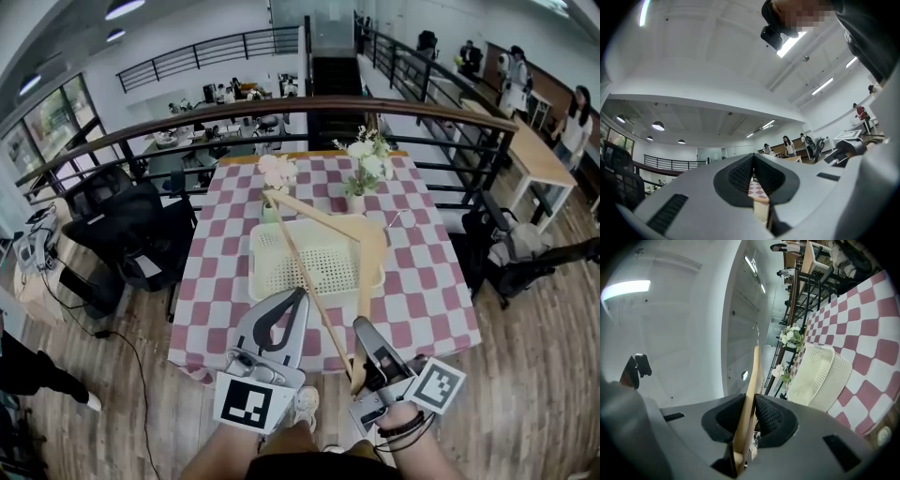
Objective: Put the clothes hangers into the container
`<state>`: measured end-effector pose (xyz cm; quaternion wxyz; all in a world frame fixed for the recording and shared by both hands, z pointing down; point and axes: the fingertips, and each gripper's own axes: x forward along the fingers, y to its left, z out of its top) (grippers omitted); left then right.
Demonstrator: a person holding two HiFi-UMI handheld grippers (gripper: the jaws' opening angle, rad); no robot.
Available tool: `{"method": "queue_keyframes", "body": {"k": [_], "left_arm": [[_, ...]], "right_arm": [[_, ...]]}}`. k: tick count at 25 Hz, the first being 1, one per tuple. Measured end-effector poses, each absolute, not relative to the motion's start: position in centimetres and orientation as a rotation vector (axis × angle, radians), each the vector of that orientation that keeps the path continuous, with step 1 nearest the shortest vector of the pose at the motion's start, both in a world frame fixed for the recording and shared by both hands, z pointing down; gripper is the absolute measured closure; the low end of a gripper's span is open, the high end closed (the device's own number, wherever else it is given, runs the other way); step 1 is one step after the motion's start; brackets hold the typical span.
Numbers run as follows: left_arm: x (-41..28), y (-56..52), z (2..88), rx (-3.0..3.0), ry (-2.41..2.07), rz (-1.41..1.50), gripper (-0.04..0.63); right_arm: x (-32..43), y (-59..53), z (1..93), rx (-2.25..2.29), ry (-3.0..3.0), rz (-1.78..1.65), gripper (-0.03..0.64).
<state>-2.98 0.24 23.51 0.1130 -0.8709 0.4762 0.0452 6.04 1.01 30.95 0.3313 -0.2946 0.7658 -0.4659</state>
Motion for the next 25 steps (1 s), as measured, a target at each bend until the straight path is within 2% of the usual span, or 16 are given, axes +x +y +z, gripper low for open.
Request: {"method": "queue_keyframes", "body": {"k": [25], "left_arm": [[-4.7,-8.2,27.2,-2.661,1.408,0.102,0.588]], "right_arm": [[4.3,-5.2,34.3,-0.86,1.995,-1.335,0.54]]}}
